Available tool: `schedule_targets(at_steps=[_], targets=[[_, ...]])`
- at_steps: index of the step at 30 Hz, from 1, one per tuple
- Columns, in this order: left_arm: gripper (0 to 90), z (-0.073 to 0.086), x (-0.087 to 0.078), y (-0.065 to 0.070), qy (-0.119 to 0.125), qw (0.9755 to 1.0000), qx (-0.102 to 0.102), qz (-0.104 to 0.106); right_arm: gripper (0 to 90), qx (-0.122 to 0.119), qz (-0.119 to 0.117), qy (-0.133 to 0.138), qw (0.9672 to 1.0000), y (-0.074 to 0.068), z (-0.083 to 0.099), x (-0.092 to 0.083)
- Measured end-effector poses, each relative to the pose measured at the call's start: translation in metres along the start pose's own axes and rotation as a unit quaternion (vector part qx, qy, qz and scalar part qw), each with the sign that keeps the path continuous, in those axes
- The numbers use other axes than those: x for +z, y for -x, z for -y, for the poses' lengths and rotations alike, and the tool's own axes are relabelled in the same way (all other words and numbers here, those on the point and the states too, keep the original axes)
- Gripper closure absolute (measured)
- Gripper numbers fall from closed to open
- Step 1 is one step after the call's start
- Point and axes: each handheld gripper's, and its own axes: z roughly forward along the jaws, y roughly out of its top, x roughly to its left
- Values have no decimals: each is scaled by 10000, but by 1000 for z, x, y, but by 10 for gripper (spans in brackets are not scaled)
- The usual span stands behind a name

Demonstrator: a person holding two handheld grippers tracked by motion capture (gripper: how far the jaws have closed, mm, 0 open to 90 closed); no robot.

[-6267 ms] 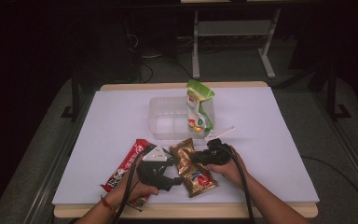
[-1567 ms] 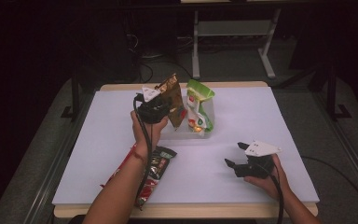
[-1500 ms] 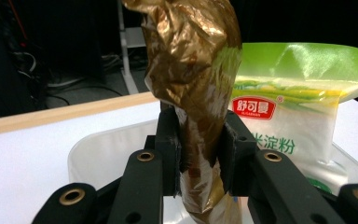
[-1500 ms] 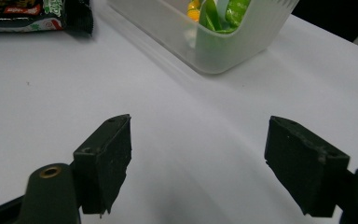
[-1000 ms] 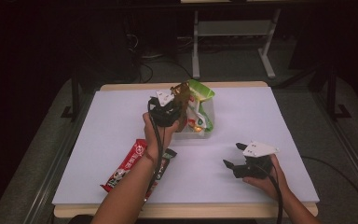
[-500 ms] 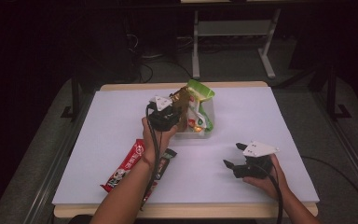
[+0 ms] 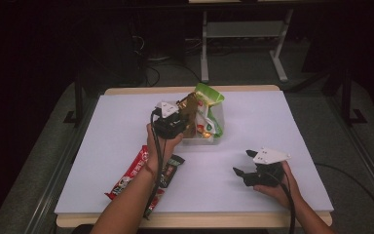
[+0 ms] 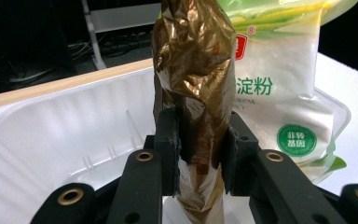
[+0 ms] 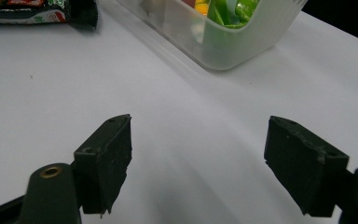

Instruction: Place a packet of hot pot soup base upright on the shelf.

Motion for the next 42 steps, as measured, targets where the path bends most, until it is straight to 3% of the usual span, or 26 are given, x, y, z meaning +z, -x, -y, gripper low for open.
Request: schedule_targets(at_steps=[11, 26, 42], targets=[[684, -1, -2, 0, -83, 9997, 72, 213, 228, 4, -16, -30, 10000, 0, 0, 0], [570, -2, -15, 2, -17, 9985, 266, 486, 228, -34, -21, -23, 10000, 0, 0, 0], [464, 5, -40, -2, -65, 9937, 843, 742, 229, -31, -38, -42, 10000, -1, 0, 0]])
